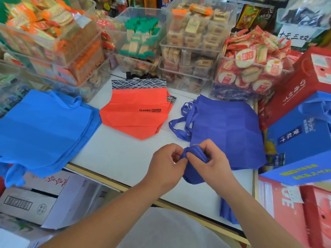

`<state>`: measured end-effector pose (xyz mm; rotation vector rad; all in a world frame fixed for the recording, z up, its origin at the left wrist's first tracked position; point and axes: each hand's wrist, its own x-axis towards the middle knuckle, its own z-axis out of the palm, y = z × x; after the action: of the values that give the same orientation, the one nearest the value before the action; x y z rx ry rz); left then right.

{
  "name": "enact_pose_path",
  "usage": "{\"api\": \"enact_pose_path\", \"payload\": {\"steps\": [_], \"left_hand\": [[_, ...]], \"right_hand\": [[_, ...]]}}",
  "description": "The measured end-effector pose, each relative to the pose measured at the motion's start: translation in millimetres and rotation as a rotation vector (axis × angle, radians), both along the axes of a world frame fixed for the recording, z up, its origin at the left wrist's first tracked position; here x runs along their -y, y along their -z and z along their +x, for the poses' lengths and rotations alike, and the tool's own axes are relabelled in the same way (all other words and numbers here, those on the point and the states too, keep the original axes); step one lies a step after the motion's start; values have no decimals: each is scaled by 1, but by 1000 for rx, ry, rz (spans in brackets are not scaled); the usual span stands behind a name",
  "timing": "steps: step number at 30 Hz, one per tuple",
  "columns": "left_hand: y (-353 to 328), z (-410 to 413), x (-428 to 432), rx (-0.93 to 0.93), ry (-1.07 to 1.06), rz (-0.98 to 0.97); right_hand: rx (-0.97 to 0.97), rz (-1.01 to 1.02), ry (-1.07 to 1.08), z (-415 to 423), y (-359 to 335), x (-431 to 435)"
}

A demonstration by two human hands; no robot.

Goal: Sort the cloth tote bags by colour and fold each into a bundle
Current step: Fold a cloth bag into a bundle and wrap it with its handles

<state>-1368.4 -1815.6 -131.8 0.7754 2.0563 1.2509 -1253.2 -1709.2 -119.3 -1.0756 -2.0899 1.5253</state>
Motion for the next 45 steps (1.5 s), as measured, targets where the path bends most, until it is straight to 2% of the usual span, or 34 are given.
{"api": "enact_pose_path", "payload": {"steps": [5,9,12,16,19,23,26,29,33,37,39,42,45], "left_hand": [[-8,-7,-4,392,-62,-114],[-7,-7,-2,320,77,-229],[-4,-9,1,369,128,-215],[-4,-14,5,429,35,-86],[-5,-18,10,483,-7,-4],[-14,-23,13,542,45,37],[-23,-28,11,523,120,-21],[-25,-35,11,422,197,-120],[-25,-39,11,525,217,-99],[-22,-35,8,586,186,-53],[-21,-32,6,569,171,-67],[-21,-28,4,472,158,-126],[-20,-25,0,255,161,-170]], "right_hand": [[53,6,-129,5,3,-3],[182,64,-247,3,10,-2],[225,28,-241,3,13,-2],[97,90,-188,4,9,-4],[-52,222,-122,10,9,-2],[-42,281,-178,13,8,-3],[-52,297,-246,13,7,-8],[-40,353,-303,15,7,-11],[-67,457,-360,14,3,-15],[-48,153,-170,16,-7,-9],[-70,87,-184,18,-7,-5],[-52,116,-278,17,-6,-2],[-22,227,-314,15,0,-2]]}}
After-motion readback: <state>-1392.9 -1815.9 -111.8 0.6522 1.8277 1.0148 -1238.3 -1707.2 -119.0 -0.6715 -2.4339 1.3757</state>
